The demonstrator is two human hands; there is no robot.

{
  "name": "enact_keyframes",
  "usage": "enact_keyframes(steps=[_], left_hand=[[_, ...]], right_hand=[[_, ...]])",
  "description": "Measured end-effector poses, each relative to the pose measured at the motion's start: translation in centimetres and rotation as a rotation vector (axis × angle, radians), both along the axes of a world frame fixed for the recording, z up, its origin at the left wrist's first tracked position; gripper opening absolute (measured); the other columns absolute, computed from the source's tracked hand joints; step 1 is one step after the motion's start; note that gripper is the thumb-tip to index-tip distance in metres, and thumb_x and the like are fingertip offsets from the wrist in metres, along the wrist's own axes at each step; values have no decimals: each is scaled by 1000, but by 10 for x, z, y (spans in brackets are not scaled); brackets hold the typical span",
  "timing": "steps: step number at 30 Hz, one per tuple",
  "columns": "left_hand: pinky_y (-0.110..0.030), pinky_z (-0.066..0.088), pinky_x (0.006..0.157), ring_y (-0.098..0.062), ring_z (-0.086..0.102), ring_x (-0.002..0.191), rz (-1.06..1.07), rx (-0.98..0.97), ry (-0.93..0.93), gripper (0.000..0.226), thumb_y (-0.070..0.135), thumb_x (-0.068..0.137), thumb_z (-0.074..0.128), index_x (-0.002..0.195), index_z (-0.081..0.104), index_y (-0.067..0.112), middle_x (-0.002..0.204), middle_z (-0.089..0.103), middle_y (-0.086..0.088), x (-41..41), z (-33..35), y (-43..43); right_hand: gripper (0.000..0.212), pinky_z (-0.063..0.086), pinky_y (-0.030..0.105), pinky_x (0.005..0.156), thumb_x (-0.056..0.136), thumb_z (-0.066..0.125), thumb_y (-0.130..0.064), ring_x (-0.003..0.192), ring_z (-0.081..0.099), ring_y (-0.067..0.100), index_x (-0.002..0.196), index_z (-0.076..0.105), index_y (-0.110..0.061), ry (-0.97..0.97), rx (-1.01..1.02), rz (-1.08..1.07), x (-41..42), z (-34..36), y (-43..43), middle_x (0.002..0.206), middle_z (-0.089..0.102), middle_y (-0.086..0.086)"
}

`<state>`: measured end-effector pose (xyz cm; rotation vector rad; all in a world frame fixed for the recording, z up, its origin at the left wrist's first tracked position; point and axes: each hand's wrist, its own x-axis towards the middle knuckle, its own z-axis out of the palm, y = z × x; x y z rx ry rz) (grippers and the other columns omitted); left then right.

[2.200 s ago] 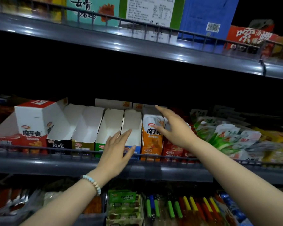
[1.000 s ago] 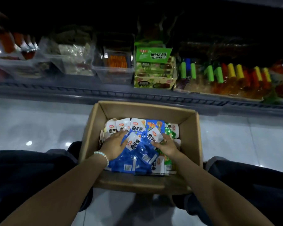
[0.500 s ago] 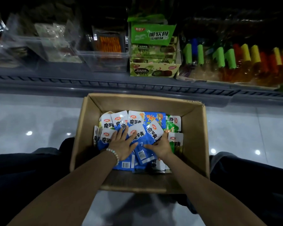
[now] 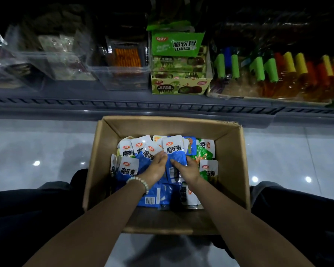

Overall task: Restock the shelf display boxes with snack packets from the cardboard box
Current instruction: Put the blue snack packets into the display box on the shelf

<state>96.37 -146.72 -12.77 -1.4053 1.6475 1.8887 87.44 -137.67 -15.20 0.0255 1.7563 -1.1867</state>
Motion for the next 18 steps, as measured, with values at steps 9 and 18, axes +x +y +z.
enact_keyframes(steps=[9,18], left_hand=[[-37,52,94,-21,63,106,173,97,60,39,46,98,43,127,53,22,120,65,-4,14,42,-6],[-40,58,79,-24,70,86,367,120,353,40,43,90,57,113,64,10,104,72,-15,10,172,-21]], right_hand=[[29,56,38,85,85,70,-19,97,69,27,111,67,-7,-137,-71,132,-15,58,5,107,71,13],[22,56,36,81,79,75,-20,78,67,20,86,56,-12,89,-245,228,-21,191,-14,95,70,12]])
